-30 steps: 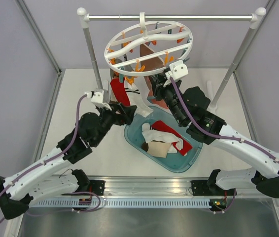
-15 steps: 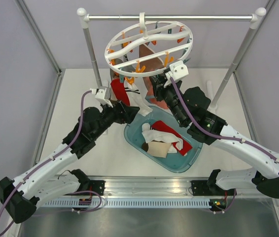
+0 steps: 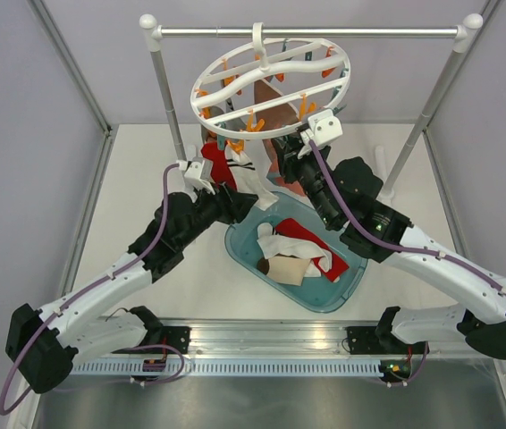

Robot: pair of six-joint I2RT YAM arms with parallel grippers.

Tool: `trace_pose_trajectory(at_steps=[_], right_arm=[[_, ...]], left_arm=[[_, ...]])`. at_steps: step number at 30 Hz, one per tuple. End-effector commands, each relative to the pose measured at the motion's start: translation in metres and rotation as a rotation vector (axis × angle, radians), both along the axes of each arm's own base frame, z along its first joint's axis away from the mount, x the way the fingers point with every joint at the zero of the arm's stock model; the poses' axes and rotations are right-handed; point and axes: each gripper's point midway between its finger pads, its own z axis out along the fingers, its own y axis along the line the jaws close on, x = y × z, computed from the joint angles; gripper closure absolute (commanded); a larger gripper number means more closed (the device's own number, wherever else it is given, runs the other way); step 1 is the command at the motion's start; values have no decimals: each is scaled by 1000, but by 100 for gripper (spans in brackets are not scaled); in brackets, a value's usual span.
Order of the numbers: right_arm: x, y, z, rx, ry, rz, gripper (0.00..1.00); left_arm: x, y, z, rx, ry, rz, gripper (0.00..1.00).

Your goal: Remove the socks clipped to the hanger

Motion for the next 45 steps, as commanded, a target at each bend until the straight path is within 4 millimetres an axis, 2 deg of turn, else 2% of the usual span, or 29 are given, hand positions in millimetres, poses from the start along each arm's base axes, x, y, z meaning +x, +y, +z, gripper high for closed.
trace_pose_trajectory(at_steps=[1, 3, 4, 6, 10, 21, 25, 29, 31, 39, 42, 45], right_arm=[[-7, -12, 16, 30, -24, -9, 84], [-7, -13, 15, 29, -24, -14, 84], [-7, -14, 16, 32, -24, -17, 85], [-7, -15, 14, 31, -21, -20, 84], [-7, -18, 10, 32, -13, -28, 83], [-10, -27, -5, 35, 5, -45, 74], [-15, -32, -6, 48, 4, -37, 62], [-19, -34, -9, 49, 4, -24, 46], [-22, -36, -7, 57, -1, -13, 42], [-40, -21, -12, 34, -31, 137, 33], [-42, -10, -14, 15, -33, 184, 32], [-36, 4, -21, -14, -17, 196, 32]], left_arm=[[-2, -7, 19, -72, -47, -41, 52], [-5, -10, 20, -81, -51, -62, 61], [-6, -11, 19, -80, -50, -68, 70], [-9, -14, 19, -80, -49, -88, 82], [-12, -15, 15, -78, -42, -107, 97], [-28, -31, 5, -58, -29, -169, 98], [-32, -39, 3, -34, -32, -179, 98], [-34, -46, -1, -11, -28, -179, 98], [-36, -50, -2, -5, -27, -186, 98], [-38, -58, -6, 7, -18, -199, 98], [-38, -60, -6, 7, -18, -199, 98], [-39, -62, -5, 7, -20, -205, 98]])
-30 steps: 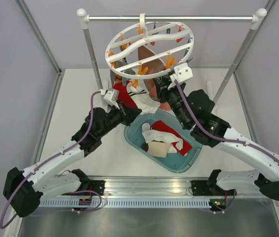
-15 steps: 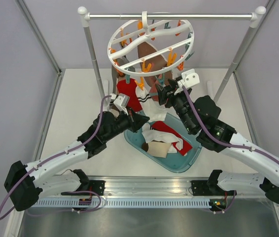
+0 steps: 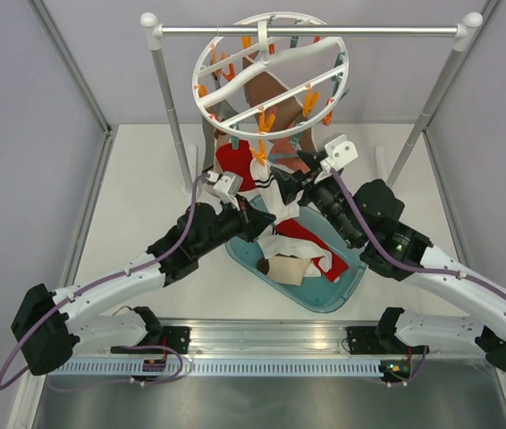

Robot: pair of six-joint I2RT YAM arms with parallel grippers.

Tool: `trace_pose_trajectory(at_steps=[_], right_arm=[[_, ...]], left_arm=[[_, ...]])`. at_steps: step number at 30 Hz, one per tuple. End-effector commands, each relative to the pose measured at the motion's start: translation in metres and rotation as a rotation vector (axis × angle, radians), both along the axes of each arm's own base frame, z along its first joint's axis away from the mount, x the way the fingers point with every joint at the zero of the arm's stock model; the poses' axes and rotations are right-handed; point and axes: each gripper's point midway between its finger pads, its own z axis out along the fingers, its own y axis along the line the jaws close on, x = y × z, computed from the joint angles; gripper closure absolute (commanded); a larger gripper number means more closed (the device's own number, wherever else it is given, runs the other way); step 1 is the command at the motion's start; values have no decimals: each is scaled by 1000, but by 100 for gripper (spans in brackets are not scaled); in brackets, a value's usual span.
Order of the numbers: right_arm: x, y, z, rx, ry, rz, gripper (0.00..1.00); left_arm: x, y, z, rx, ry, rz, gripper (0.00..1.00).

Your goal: Remove the socks clipped to the hanger

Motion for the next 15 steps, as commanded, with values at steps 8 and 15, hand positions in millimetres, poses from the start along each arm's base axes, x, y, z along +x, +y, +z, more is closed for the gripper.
trace_pose_trajectory(at_steps=[8, 15], right_arm=[[17, 32, 7, -26, -5, 14, 29], [33, 33, 4, -18, 14, -67, 27]], left_arm=[[2, -9, 22, -14, -66, -5, 98], [1, -11, 25, -12, -70, -12, 98]])
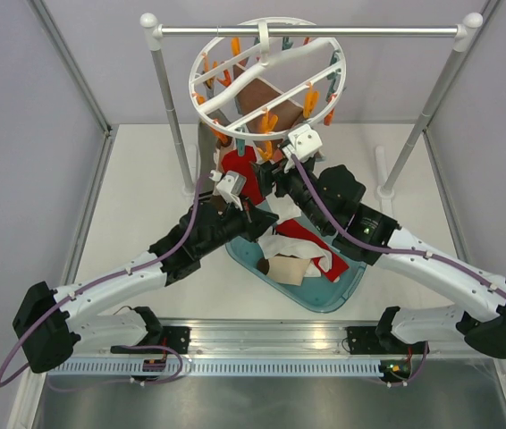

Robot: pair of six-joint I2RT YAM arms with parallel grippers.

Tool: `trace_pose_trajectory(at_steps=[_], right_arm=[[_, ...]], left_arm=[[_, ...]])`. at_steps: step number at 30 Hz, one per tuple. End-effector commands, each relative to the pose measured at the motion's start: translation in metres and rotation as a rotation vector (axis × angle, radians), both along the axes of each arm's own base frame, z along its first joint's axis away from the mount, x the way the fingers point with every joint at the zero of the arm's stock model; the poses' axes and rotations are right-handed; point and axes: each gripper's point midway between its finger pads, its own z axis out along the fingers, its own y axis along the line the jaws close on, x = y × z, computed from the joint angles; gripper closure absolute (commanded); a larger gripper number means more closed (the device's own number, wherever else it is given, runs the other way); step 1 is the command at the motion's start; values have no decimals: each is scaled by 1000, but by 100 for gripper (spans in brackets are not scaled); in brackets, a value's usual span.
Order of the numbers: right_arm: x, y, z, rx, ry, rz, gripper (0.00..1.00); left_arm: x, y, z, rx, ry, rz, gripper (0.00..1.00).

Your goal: Remove the socks clipped to the hanger

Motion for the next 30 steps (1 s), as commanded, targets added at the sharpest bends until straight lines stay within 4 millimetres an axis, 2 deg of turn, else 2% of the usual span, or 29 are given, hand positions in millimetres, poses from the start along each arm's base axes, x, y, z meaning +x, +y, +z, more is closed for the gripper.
trace_pose_trajectory(at_steps=[1, 12, 19, 25, 27, 30], right_arm=[[5, -6, 28, 69, -42, -49, 26], [13, 1, 28, 99, -39, -73, 28], [15, -1, 29, 129, -44, -86, 45], [17, -2, 30, 134, -46, -94, 54], [17, -3, 30, 136, -45, -101, 63], [17, -4, 31, 139, -46, -107, 71]], left_arm=[[3, -5, 20, -13, -61, 0, 98], [1, -7, 23, -12, -64, -7, 98], [0, -7, 23, -9, -63, -10, 98], [-3, -8, 22, -8, -62, -18, 98], [-4, -8, 22, -8, -62, -19, 98], [-4, -8, 21, -7, -61, -19, 98]])
